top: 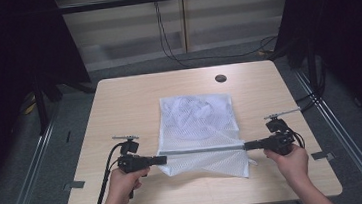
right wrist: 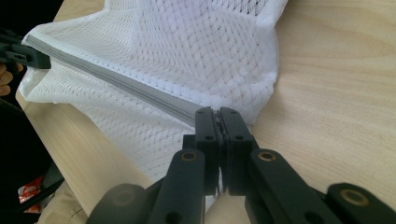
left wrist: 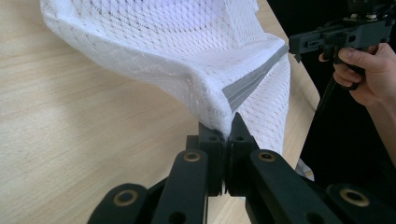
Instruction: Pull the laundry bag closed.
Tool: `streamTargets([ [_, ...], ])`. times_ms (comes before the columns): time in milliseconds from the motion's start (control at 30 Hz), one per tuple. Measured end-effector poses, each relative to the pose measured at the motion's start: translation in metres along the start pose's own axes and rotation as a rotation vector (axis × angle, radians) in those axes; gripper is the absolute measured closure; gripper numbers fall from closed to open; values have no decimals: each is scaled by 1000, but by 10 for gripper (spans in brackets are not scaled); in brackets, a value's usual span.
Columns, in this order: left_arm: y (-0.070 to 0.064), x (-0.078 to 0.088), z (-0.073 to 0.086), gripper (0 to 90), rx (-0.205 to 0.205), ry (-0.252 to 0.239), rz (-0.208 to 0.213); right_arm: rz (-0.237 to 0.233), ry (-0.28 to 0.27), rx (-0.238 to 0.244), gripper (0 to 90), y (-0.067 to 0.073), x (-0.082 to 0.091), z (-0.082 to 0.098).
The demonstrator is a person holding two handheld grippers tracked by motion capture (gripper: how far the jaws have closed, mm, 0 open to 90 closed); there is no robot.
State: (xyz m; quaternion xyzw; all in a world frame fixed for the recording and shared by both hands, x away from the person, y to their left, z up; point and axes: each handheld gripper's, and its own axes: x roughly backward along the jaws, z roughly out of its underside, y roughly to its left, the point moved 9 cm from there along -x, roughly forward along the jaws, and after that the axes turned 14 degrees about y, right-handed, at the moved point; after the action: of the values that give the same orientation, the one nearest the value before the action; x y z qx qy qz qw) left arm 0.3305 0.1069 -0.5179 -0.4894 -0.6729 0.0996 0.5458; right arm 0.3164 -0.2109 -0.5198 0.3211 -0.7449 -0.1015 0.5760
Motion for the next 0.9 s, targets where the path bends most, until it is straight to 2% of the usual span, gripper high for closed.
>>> streamTargets([
  [67, -1, -1, 0, 883, 2, 4, 5, -1, -3, -1, 873, -1, 1, 1],
  [100, -1, -1, 0, 883, 2, 5, 6, 12, -1, -5, 873, -3, 1, 1],
  [167, -2, -1, 1, 883, 3, 4, 5, 0, -2, -7, 873, -4, 2, 2],
  [333, -1, -3, 2, 883, 1, 13, -3, 5, -3, -8, 873, -5, 2, 2],
  [400, -3, -4, 2, 880, -5, 22, 12, 0, -6, -12, 871, -4, 2, 3],
  [433, -2, -3, 2, 873, -24, 23, 4, 7, -4, -6, 870, -4, 2, 3],
  [467, -4, -4, 2, 863, -18, 17, 7, 4, -7, -5, 868, -4, 2, 3],
  [500, -2, -3, 1, 831, -26, 14, -1, -8, -15, -3, 865, -3, 2, 3],
  [633, 0, -3, 2, 597, -64, 30, -45, 8, -32, 13, 821, -1, 1, 2],
  [700, 2, -3, 2, 454, -81, 48, -99, 15, -41, 11, 710, -1, 1, 0],
  [767, 3, -3, 1, 393, -102, 41, -130, 32, -52, 14, 657, -1, 1, -2],
  [900, 10, 1, 0, 248, -104, 45, -237, 69, -60, 15, 538, -3, 2, -2],
])
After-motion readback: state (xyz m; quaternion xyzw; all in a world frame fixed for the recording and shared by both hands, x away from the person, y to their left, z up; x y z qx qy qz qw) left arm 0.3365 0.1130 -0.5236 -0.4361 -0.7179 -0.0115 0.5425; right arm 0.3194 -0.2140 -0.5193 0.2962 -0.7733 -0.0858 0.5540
